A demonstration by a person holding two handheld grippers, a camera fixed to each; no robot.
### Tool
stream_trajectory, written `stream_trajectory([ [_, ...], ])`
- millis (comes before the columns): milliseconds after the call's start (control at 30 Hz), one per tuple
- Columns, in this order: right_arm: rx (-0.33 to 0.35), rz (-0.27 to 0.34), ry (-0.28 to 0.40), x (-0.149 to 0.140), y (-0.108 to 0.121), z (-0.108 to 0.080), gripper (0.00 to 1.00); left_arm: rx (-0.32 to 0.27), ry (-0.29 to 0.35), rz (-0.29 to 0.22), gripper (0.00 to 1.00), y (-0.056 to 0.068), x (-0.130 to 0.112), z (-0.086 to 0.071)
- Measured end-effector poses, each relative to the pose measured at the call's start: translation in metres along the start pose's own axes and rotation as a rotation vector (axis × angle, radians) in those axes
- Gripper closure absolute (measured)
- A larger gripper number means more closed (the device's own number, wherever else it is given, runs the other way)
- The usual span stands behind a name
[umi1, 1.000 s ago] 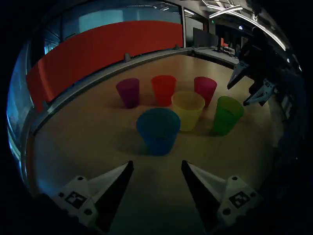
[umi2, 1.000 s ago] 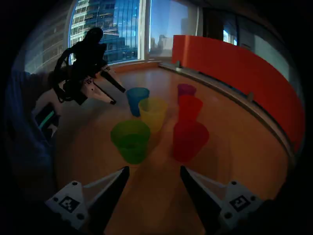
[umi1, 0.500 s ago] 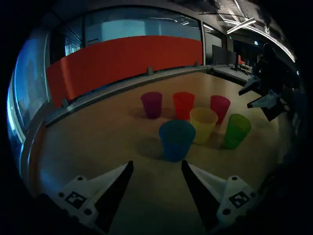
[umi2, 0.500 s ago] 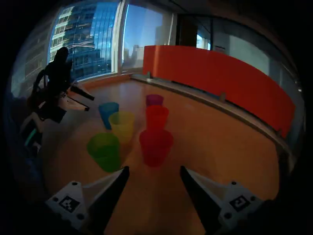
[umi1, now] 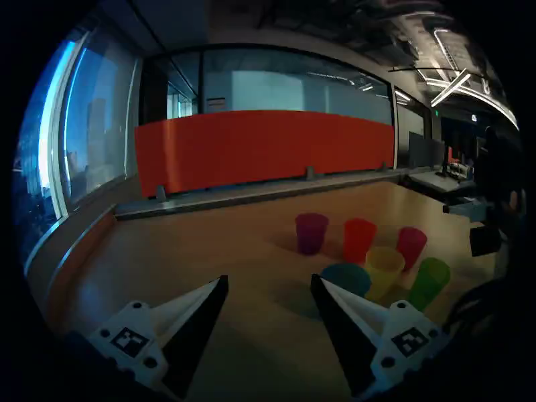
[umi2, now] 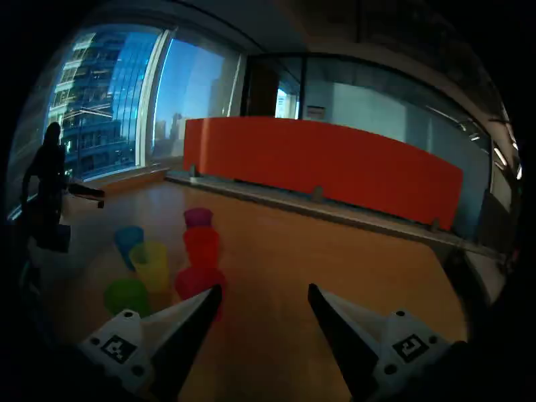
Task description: Pour water
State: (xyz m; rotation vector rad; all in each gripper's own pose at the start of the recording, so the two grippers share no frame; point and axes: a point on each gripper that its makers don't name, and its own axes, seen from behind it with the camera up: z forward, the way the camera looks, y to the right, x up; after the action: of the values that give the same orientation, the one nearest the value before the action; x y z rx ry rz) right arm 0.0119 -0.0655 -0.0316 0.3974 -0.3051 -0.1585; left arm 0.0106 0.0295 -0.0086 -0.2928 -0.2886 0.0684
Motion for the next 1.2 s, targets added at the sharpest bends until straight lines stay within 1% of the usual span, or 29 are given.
stream_trajectory([
  [167, -0.077, 0.05, 0.087, 0.023, 0.016, 0.002, 0.0, 0.043, 0.103, -0.038, 0.09, -0.003, 0.03, -0.006],
  [300, -0.136, 0.084, 0.161, 0.043, 0.029, 0.0, 0.0, 0.071, 0.169, -0.049, 0.09, -0.004, 0.05, -0.012],
  [500, -0.23, 0.125, 0.262, 0.066, 0.05, -0.006, 0.0, 0.102, 0.257, -0.074, 0.09, -0.004, 0.078, -0.018],
  [600, -0.271, 0.143, 0.298, 0.073, 0.058, -0.01, 0.0, 0.12, 0.287, -0.085, 0.09, -0.005, 0.087, -0.021],
  [767, -0.335, 0.183, 0.348, 0.084, 0.072, -0.017, 0.0, 0.149, 0.316, -0.086, 0.09, -0.009, 0.098, -0.025],
  [867, -0.373, 0.193, 0.373, 0.089, 0.079, -0.022, 0.01, 0.163, 0.321, -0.084, 0.09, -0.011, 0.1, -0.026],
  [967, -0.395, 0.184, 0.386, 0.092, 0.081, -0.024, 0.01, 0.173, 0.323, -0.082, 0.09, -0.012, 0.101, -0.027],
  [1067, -0.402, 0.171, 0.382, 0.091, 0.08, -0.023, 0.01, 0.182, 0.325, -0.08, 0.09, -0.013, 0.1, -0.027],
  [1200, -0.412, 0.163, 0.382, 0.088, 0.078, -0.022, 0.01, 0.209, 0.328, -0.065, 0.09, -0.018, 0.096, -0.027],
])
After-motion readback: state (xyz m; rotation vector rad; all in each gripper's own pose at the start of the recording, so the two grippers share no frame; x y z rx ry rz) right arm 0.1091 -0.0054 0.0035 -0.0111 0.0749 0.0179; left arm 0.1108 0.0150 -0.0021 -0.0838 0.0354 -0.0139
